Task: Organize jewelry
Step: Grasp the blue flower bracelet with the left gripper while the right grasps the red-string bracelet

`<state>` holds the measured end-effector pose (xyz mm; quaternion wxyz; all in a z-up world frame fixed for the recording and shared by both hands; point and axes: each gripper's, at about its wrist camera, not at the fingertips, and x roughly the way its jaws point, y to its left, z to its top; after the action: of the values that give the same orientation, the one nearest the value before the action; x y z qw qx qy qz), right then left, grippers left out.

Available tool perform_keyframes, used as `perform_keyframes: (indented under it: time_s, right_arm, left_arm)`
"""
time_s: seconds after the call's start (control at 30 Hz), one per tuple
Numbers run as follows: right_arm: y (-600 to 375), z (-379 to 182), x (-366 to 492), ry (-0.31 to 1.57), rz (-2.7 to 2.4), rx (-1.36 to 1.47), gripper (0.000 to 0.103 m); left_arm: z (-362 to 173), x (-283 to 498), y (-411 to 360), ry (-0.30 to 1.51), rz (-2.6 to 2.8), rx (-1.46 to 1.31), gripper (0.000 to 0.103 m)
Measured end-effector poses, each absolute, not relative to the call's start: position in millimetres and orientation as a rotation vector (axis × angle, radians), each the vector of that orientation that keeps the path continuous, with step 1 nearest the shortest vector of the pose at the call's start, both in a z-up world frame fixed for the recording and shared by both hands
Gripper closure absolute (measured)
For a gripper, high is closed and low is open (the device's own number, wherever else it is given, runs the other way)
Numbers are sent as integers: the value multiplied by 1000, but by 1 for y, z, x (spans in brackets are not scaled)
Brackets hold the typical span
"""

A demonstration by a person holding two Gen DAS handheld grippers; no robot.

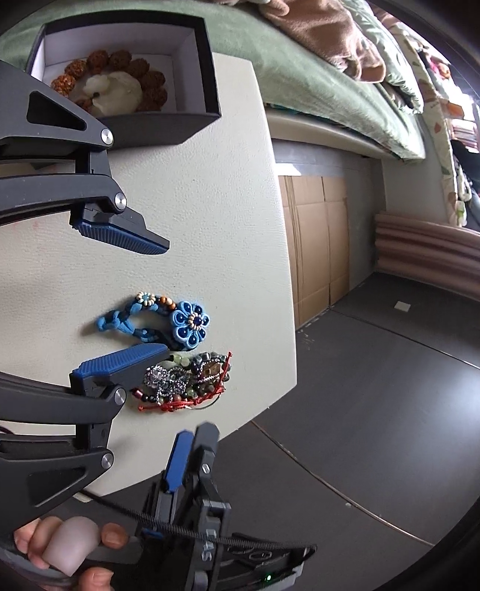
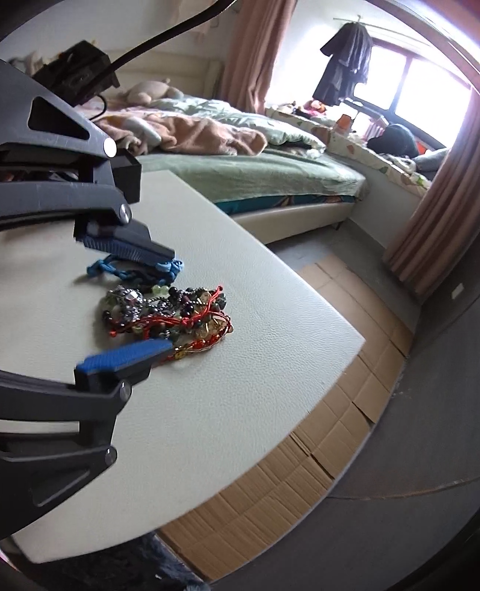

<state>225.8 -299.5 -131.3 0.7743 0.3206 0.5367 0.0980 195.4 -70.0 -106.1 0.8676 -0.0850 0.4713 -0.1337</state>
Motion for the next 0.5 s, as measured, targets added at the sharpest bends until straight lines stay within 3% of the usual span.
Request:
perform_keyframes:
  time_s: [0.33,0.37,0.43,0.5]
  right_arm:
    - [-281,-149,250,1219,170,576,72]
    - [-279,-150,252,1221,166,558,74]
    - [-279,-152,254,1230,138,525,92]
    - [-283,-151,253,1225,132,538,94]
  left_arm:
    - [-119,208,-75,1035,-278,-159,55]
    - [-121,209,-75,1041,-276,-158,55]
    - [-123,212,-75,1050,-273,-156,55]
    - [-125,213,-75,1055,-276,-158,55]
